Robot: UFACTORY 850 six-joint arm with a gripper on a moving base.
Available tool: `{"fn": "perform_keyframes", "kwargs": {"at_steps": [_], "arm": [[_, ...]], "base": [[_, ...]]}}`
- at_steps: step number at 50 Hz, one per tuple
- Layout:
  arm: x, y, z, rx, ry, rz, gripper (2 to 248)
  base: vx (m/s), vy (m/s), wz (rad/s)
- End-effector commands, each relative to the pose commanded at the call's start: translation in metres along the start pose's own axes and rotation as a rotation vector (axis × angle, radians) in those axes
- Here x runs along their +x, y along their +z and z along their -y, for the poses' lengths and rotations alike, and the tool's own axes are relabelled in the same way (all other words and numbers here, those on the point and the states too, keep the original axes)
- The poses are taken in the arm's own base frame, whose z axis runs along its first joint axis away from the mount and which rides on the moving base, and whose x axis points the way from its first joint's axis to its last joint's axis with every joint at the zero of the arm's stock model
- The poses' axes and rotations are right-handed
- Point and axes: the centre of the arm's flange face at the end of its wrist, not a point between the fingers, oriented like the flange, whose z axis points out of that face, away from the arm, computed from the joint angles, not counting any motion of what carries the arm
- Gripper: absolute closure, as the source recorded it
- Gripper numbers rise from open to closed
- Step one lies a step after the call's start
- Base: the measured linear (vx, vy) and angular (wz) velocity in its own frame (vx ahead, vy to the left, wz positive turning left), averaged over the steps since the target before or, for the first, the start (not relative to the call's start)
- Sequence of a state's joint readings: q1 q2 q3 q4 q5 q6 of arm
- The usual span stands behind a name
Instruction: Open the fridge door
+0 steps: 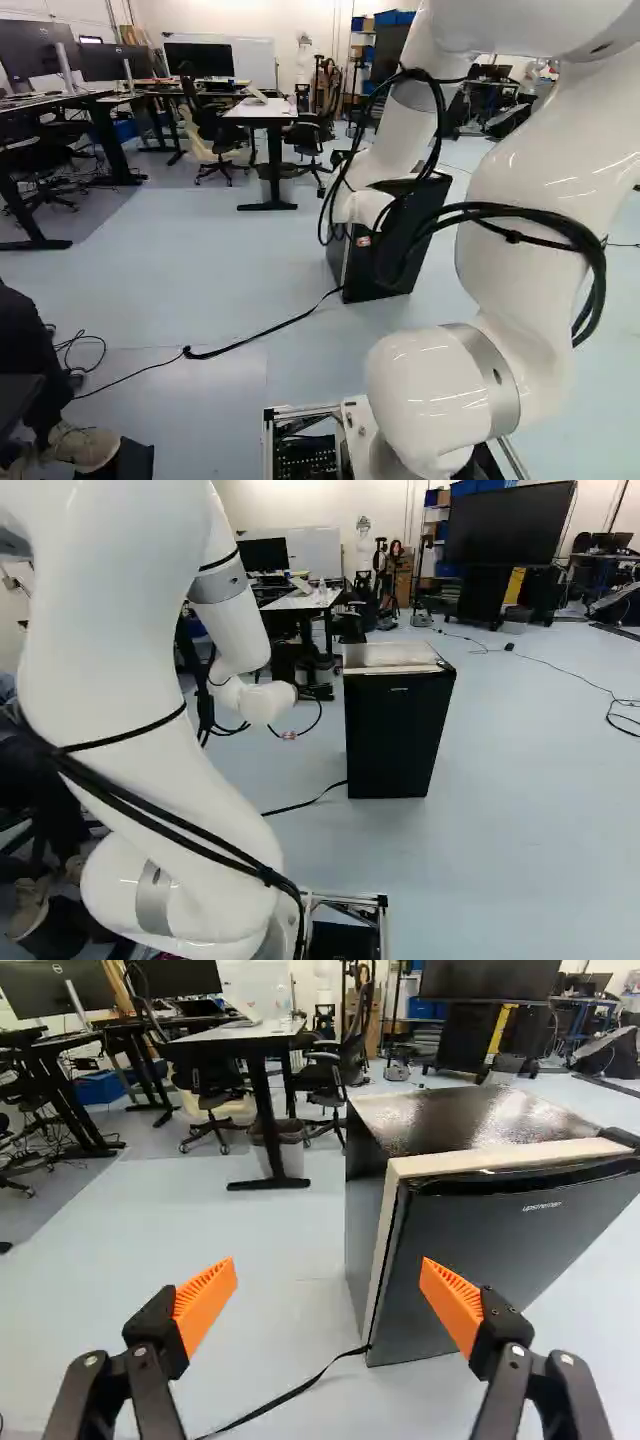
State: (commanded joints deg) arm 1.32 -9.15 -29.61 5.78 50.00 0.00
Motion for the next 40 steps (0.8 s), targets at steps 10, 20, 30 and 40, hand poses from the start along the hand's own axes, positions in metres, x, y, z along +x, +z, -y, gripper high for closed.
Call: {"fn": "perform_keyframes", "kwargs": {"at_steps": [10,20,30,40], "arm": [[0.005,0.015,-0.001,-0.021,0.018,-0.005,3],[0.009,0.03,-0.002,-0.044,0.039,-0.01,3],[0.013,0.045,-0.003,-0.069,0.061,-0.016,3],[0.017,0.06,-0.004,-0.095,0.084,-0.023,3]], "base": [[0.0,0.0,0.0],[0.0,0.0,0.0],[0.0,0.0,0.0],[0.0,0.0,0.0]]}}
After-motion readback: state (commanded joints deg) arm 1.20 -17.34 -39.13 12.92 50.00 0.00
